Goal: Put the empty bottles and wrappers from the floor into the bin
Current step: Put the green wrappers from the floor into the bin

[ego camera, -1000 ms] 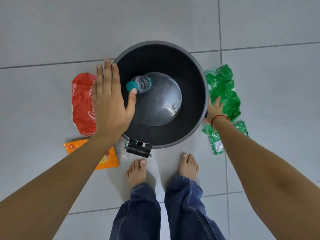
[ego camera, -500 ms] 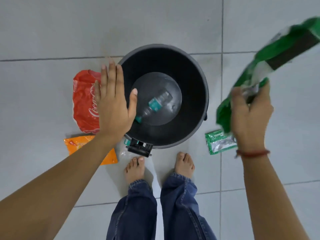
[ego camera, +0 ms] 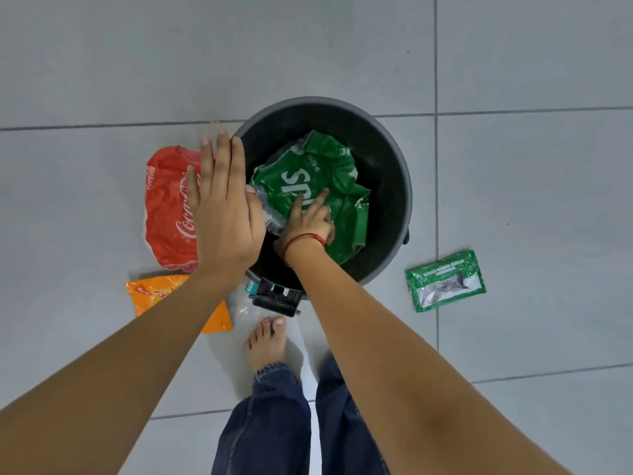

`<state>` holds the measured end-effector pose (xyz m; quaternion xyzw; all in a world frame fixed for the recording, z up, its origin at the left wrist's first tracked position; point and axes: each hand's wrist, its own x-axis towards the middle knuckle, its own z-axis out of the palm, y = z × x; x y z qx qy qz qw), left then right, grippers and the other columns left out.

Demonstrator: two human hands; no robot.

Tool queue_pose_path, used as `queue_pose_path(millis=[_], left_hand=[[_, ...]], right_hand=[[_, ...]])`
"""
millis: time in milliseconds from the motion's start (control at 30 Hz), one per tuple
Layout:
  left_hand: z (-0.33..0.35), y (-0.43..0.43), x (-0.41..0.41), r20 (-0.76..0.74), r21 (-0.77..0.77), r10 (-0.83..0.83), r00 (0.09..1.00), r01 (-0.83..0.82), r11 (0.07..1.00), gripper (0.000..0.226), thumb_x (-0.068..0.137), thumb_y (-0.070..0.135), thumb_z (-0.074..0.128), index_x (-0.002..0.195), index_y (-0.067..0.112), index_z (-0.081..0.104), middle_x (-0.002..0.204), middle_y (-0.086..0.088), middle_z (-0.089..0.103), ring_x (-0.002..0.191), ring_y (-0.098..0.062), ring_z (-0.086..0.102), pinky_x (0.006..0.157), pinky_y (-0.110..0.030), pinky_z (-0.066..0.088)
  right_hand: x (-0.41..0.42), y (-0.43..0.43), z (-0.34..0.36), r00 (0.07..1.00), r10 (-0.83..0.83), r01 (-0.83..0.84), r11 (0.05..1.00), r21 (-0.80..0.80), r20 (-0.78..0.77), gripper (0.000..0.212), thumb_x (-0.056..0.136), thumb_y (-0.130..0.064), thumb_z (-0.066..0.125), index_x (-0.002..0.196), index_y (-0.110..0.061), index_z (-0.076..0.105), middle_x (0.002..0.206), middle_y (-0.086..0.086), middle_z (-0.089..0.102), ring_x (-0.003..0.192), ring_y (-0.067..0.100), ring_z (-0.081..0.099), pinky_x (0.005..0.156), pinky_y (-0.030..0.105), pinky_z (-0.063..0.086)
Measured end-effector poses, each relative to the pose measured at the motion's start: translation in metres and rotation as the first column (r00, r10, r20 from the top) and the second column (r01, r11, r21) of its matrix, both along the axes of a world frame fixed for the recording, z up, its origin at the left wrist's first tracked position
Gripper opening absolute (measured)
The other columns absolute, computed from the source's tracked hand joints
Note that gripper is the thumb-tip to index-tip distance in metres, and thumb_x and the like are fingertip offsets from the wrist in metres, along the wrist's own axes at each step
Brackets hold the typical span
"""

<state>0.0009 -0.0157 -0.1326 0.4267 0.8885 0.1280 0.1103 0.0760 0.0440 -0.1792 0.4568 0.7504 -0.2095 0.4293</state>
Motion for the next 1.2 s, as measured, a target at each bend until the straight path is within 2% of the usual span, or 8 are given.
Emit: queue_pose_path(millis=[167,267,400,533,633,867,967,1200], left_hand=[[0.001,0.000,0.000,-0.010,-0.030,-0.022,1.000,0.022,0.999,0.059,0.094,0.025,0.026,0.151,0.008,0.020,0.161,-0.012,0.019,0.149,-0.031,0.013,0.120,-0.050,0.011],[0.005,0.001,0.001,-0.040,-0.080,-0.049,0.998,0.046,0.996,0.060,0.098,0.034,0.023,0.151,0.006,0.018,0.160,-0.015,0.018,0.149,-0.033,0.013,0.120,-0.052,0.012],[0.006,0.001,0.001,-0.067,-0.117,-0.069,0.995,0.061,0.991,0.062,0.099,0.039,0.021,0.151,0.005,0.016,0.161,-0.016,0.015,0.149,-0.035,0.011,0.119,-0.053,0.011],[0.006,0.002,0.001,-0.095,-0.136,-0.074,0.993,0.061,0.989,0.065,0.099,0.044,0.020,0.151,0.005,0.016,0.161,-0.016,0.014,0.149,-0.035,0.011,0.119,-0.055,0.013],[0.004,-0.001,0.002,-0.116,-0.130,-0.077,0.990,0.062,0.990,0.067,0.099,0.047,0.020,0.151,0.005,0.015,0.161,-0.016,0.014,0.149,-0.035,0.011,0.120,-0.055,0.013],[0.003,0.000,0.003,-0.095,-0.093,-0.082,0.992,0.073,0.993,0.067,0.100,0.046,0.024,0.152,0.005,0.013,0.162,-0.016,0.010,0.149,-0.034,0.007,0.121,-0.053,0.011],[0.003,0.000,0.001,-0.116,-0.107,-0.077,0.990,0.065,0.992,0.067,0.100,0.046,0.022,0.152,0.005,0.013,0.162,-0.015,0.011,0.150,-0.034,0.008,0.121,-0.053,0.013],[0.004,0.000,-0.002,-0.001,-0.069,-0.079,0.997,0.079,0.994,0.067,0.097,0.043,0.025,0.152,0.006,0.015,0.162,-0.014,0.012,0.150,-0.032,0.008,0.120,-0.051,0.011]], right_hand=[[0.006,0.023,0.017,0.987,-0.109,0.083,0.976,-0.204,-0.118,0.093,0.087,-0.048,0.061,0.152,-0.016,0.002,0.159,0.016,-0.014,0.138,0.038,0.024,0.098,0.045,0.043],[0.033,0.043,0.056,0.730,-0.160,0.250,0.967,0.041,-0.665,0.050,0.091,-0.029,0.057,0.134,-0.009,0.043,0.144,0.018,0.039,0.119,0.029,0.050,0.091,0.034,0.051],[0.104,0.059,0.062,0.375,0.042,0.786,0.515,0.342,-0.926,0.018,0.088,-0.017,0.051,0.099,-0.005,0.060,0.097,0.013,0.059,0.088,0.014,0.049,0.068,0.002,0.034],[0.184,0.046,-0.017,0.314,-0.802,0.948,0.229,0.223,-0.508,0.066,0.087,-0.030,0.060,0.142,-0.007,0.032,0.145,0.024,0.030,0.129,0.038,0.038,0.098,0.033,0.039],[0.214,0.026,-0.053,0.210,-0.975,0.974,0.202,0.106,-0.071,0.102,0.082,-0.048,0.066,0.151,-0.019,-0.004,0.157,0.024,-0.001,0.142,0.045,0.013,0.111,0.055,0.031],[0.177,0.018,-0.087,0.786,-0.572,0.615,0.762,0.201,-0.235,0.047,0.094,-0.004,0.046,0.138,-0.002,0.031,0.139,0.025,0.038,0.121,0.042,0.044,0.095,0.048,0.046],[0.155,0.025,-0.070,0.599,-0.659,0.749,0.662,0.028,-0.455,0.011,0.097,-0.007,0.040,0.091,-0.011,0.048,0.106,0.021,0.054,0.091,0.032,0.053,0.090,0.049,0.050],[0.138,0.068,0.064,0.165,-0.296,0.984,0.110,0.138,-0.941,0.020,0.087,-0.008,0.045,0.100,0.001,0.058,0.090,0.004,0.059,0.081,0.018,0.053,0.068,0.019,0.043]])
